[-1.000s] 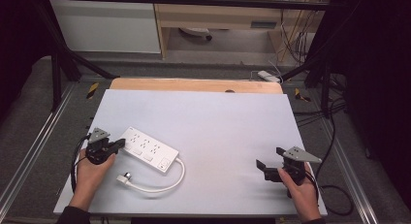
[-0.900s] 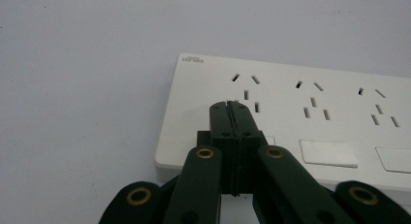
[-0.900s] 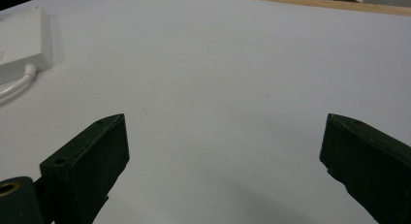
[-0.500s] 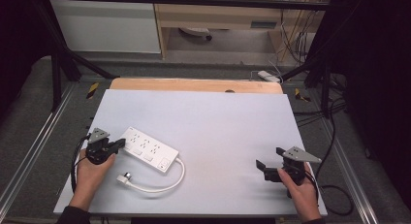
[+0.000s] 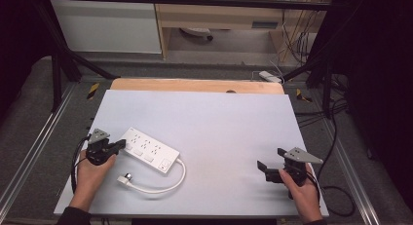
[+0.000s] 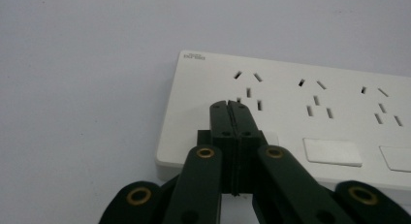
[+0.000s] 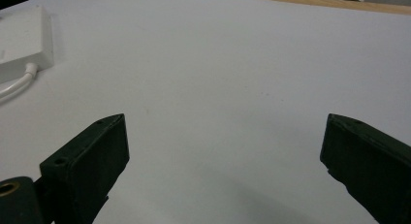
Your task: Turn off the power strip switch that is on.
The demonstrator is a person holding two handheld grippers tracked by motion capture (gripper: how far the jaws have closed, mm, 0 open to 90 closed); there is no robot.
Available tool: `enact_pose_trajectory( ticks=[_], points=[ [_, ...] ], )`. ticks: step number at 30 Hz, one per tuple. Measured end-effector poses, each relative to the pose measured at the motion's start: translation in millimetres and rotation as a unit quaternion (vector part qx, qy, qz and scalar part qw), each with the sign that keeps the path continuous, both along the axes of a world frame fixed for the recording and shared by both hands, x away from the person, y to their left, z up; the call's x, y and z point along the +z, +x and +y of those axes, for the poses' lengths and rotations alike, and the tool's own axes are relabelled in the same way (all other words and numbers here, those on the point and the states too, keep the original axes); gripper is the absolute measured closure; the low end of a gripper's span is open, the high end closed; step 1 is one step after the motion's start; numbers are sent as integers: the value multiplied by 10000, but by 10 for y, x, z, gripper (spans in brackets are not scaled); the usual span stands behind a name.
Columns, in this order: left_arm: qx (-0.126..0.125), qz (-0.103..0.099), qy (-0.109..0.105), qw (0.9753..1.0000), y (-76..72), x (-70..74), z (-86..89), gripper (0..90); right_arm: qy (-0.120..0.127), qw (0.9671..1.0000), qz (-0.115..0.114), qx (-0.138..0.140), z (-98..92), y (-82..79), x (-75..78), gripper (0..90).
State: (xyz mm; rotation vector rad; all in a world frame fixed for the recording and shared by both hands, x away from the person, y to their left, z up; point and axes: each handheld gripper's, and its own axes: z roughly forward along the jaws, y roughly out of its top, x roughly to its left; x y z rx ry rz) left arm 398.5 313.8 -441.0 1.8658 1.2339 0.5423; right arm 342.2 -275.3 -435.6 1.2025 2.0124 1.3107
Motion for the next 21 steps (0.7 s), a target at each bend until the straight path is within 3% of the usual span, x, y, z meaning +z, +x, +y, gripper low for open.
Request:
enact_pose_trajectory(
  ticks=[21],
  points=[
    [-14,-28,37,10000,-2,-1,-7,900,-15,10000,-11,8,3,3,-2,39]
  ],
)
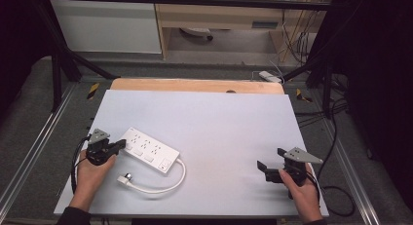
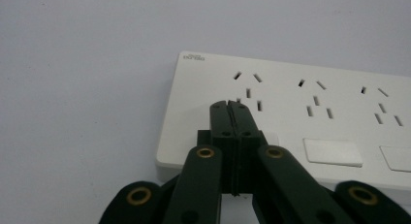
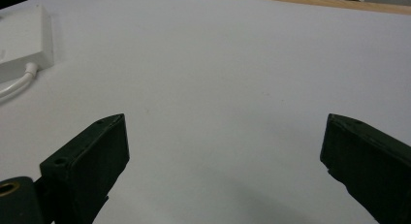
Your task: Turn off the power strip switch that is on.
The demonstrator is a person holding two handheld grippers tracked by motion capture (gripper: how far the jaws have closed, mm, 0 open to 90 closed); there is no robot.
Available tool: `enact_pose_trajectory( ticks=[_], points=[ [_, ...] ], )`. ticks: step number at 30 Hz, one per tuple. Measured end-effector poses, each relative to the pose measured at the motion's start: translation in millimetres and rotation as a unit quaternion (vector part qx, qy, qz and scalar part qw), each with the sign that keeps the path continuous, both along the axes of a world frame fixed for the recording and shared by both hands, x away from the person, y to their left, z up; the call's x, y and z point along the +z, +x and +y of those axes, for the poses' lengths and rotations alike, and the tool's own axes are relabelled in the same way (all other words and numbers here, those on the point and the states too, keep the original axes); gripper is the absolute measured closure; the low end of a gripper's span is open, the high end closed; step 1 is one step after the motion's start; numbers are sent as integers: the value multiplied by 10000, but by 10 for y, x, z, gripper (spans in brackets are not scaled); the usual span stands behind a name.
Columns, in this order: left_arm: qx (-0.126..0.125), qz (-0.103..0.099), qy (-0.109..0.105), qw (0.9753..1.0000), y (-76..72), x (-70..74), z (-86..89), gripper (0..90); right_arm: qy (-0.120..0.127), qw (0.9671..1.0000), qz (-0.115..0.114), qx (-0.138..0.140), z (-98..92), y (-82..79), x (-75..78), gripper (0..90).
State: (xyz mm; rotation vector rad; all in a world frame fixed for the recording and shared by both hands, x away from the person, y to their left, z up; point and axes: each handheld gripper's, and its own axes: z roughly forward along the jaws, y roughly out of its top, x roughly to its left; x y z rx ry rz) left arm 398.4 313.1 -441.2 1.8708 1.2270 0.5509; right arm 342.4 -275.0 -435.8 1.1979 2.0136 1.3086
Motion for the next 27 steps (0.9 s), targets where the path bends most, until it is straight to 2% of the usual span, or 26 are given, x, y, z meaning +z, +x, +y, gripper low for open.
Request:
enact_pose_trajectory(
  ticks=[5,9,17,24,27],
  points=[
    [-22,-83,146,9999,-7,1,-27,900,20,10000,10,-6,-1,-3,3,39],
    [-11,-115,168,9998,-8,3,-28,900,22,10000,7,-5,-2,-5,5,39],
    [-34,-181,28,9998,-15,20,-31,900,25,10000,5,-5,-2,-6,7,39],
    [21,-353,-110,9993,-25,36,-30,898,21,10000,6,-7,-2,-5,6,39],
    [20,-358,-167,9992,-25,37,-27,894,22,10000,7,-9,-3,-5,6,39]
  ],
)
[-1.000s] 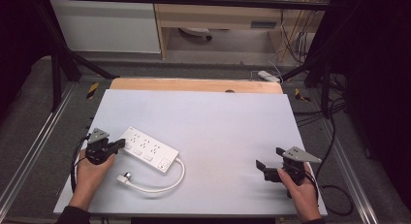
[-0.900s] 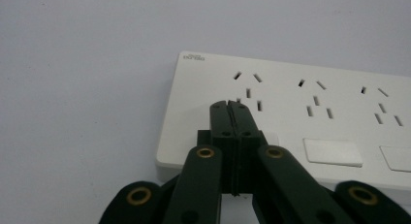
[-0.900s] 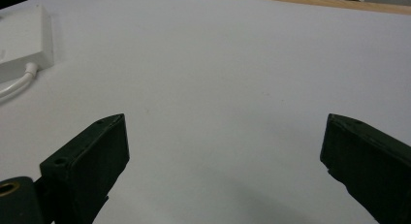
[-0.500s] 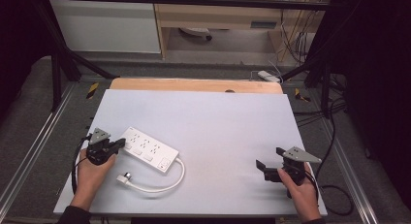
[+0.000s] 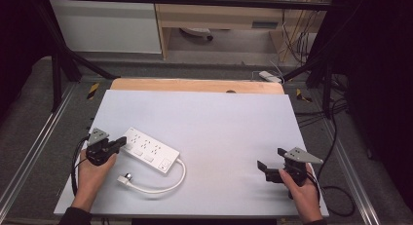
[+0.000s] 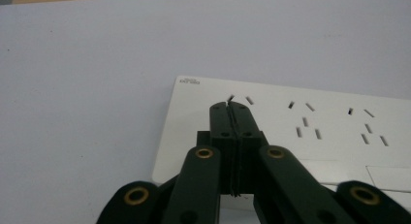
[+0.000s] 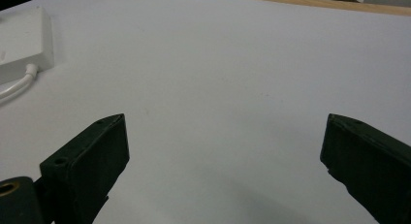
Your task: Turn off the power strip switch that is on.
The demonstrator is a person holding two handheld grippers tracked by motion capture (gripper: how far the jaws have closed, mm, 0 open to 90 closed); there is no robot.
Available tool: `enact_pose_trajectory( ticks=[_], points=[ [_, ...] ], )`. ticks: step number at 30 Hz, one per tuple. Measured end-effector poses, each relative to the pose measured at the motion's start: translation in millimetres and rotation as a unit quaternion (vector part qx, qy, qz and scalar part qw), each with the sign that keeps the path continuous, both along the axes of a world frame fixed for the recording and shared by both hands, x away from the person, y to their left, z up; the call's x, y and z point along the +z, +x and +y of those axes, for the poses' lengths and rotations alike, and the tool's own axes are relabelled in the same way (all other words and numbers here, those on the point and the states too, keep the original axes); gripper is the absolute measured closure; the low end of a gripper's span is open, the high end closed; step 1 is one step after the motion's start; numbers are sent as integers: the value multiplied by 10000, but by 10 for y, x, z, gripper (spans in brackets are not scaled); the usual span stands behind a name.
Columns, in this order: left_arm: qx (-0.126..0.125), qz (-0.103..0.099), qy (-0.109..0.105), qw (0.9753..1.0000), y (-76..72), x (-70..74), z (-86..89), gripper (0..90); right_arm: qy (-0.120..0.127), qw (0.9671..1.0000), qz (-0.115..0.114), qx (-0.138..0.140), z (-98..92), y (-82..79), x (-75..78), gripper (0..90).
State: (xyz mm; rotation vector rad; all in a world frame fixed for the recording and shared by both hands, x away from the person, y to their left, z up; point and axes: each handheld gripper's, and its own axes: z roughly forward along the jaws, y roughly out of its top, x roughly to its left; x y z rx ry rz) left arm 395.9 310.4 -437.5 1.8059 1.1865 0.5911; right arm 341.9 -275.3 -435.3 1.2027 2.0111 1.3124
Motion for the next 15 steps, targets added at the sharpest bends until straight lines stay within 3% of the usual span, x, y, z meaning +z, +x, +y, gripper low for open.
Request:
enact_pose_trajectory(
  ticks=[15],
  points=[
    [43,-76,-126,9999,10,3,-10,831,-6,10000,2,1,1,1,-2,39]
  ],
)
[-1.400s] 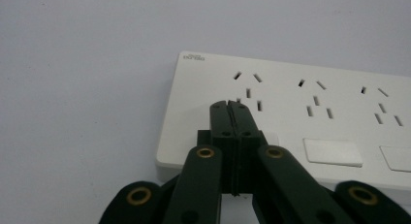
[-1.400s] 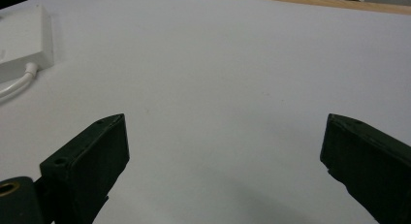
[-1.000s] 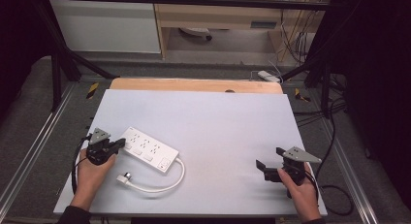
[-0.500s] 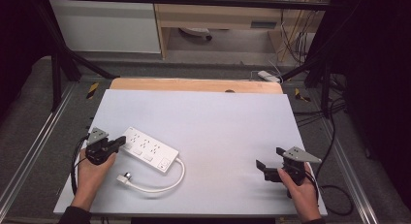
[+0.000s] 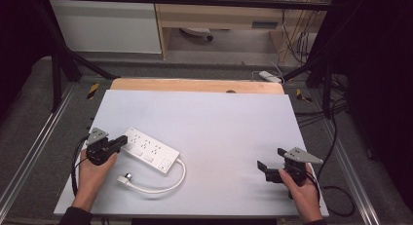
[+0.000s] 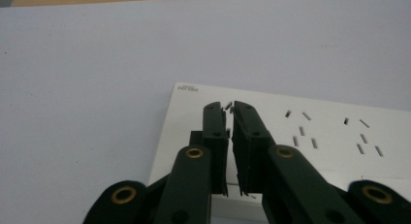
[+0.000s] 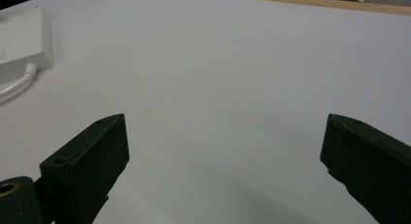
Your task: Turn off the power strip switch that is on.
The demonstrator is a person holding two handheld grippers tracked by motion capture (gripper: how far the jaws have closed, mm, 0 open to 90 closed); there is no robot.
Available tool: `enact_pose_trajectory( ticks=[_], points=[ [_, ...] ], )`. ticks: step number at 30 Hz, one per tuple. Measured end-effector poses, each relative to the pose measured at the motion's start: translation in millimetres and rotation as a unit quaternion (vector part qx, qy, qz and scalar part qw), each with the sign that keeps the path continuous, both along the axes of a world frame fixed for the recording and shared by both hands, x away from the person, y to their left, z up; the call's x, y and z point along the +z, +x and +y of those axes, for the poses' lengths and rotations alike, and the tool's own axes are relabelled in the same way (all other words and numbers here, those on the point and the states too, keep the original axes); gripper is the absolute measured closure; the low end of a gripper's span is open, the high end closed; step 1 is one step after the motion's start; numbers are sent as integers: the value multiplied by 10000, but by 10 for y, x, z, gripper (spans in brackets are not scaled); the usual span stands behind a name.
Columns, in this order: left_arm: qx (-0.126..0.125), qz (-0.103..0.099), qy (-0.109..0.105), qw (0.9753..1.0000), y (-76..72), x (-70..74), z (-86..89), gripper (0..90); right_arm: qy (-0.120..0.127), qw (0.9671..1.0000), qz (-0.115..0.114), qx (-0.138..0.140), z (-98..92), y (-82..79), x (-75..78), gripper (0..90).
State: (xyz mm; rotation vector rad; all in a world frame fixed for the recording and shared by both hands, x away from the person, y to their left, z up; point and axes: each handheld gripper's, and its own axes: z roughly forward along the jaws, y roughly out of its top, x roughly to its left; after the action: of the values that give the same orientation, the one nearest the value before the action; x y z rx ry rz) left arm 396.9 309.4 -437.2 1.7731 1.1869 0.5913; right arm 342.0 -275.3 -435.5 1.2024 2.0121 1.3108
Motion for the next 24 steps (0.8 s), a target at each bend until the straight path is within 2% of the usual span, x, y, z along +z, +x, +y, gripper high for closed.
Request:
enact_pose_trajectory(
  ticks=[7,10,18,24],
  points=[
    [36,-54,-61,10000,-3,15,-6,759,1,10000,-4,3,-1,2,-1,39],
    [-7,-62,-133,9999,-5,24,-14,735,6,10000,4,4,-1,0,0,39],
    [-125,-122,-191,9997,-3,25,-56,640,7,10000,6,2,-1,0,0,39],
    [-178,-192,-207,9994,-5,33,-76,606,9,10000,6,4,-1,0,0,39]
  ],
)
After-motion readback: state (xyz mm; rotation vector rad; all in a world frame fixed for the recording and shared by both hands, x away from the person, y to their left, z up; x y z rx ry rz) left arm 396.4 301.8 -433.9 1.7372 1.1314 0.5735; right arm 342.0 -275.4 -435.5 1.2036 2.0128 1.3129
